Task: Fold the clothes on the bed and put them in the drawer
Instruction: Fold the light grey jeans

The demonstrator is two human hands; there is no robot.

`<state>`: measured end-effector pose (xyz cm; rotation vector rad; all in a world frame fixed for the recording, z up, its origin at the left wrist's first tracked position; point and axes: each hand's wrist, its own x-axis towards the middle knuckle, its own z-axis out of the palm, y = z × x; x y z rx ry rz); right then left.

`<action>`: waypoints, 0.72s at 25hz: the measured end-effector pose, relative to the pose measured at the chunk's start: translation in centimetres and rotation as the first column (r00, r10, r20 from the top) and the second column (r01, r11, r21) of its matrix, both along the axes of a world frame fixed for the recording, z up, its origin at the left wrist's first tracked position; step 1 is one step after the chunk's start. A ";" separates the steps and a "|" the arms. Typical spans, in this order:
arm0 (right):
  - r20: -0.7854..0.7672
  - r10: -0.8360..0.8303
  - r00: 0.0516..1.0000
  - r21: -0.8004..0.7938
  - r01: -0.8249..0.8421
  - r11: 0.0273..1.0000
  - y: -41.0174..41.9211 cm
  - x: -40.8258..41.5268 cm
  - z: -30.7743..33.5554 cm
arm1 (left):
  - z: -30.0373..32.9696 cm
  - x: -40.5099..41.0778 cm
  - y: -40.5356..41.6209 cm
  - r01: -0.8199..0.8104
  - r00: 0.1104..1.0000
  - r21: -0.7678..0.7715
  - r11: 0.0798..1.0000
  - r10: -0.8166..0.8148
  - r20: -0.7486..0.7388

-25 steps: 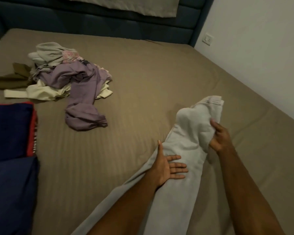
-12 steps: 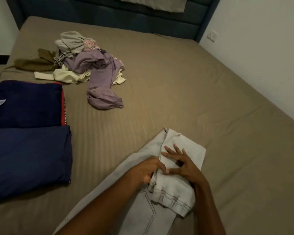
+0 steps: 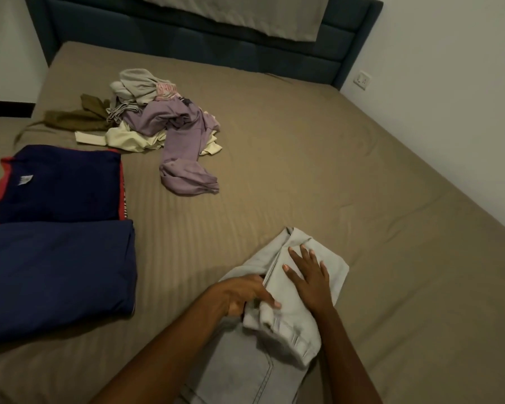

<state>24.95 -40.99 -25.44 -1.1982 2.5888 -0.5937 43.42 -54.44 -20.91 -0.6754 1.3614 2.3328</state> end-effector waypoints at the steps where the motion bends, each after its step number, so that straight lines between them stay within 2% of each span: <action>1: 0.011 -0.007 1.000 0.002 0.007 1.000 0.0 0.2 0.1 | -0.2 -0.1 0.0 0.013 1.000 -0.024 1.000 -0.012 0.014; 3: 0.010 -0.002 1.000 -0.005 0.002 1.000 0.0 0.2 -0.3 | 0.2 -0.4 -0.4 0.064 0.998 -0.071 0.995 -0.063 0.014; 5: -0.037 -0.035 0.999 -0.013 0.035 0.999 -0.1 0.3 -0.1 | 0.5 0.0 -1.0 0.115 0.992 -0.280 0.953 -0.096 0.081; 7: -0.138 -0.065 0.988 -0.024 0.062 0.998 0.0 0.9 -0.4 | 0.5 1.2 -1.6 0.090 0.990 -0.451 0.888 -0.030 0.139; 10: -0.200 -0.060 0.978 -0.006 0.060 0.998 -0.3 1.9 -0.8 | 1.2 3.2 -0.6 -0.058 0.995 -0.585 0.809 0.092 0.029; 11: -0.181 -0.066 0.981 -0.006 0.066 0.998 -0.4 1.8 -0.7 | 1.2 3.6 0.2 -0.101 0.993 -0.661 0.743 0.118 -0.020; 12: -0.149 -0.094 0.984 -0.047 0.088 0.995 -0.3 1.7 -0.4 | 1.2 4.2 1.2 -0.122 0.990 -0.768 0.628 0.130 -0.051; 13: -0.076 -0.158 0.985 -0.126 0.147 0.981 0.1 1.8 0.1 | 1.1 5.0 2.2 -0.109 0.990 -0.896 0.430 0.130 -0.058; 14: -0.013 -0.247 0.969 -0.238 0.237 0.942 0.6 2.0 0.6 | 0.7 5.8 3.2 -0.121 0.986 -0.978 0.171 0.137 -0.098; 15: 0.012 -0.354 0.935 -0.350 0.336 0.875 1.2 2.4 0.9 | 0.5 6.8 4.2 -0.173 0.976 -0.984 -0.043 0.124 -0.177; 16: 0.015 -0.483 0.876 -0.412 0.445 0.795 2.1 3.0 1.4 | 0.4 7.8 4.9 -0.301 0.944 -0.939 -0.169 0.086 -0.318; 17: 0.045 -0.604 0.796 -0.435 0.560 0.705 3.2 3.6 2.0 | 0.2 8.6 5.4 -0.452 0.885 -0.864 -0.221 0.008 -0.465; 18: 0.130 -0.694 0.708 -0.411 0.676 0.612 4.1 3.5 1.9 | 0.2 9.3 6.1 -0.556 0.829 -0.815 -0.161 -0.048 -0.556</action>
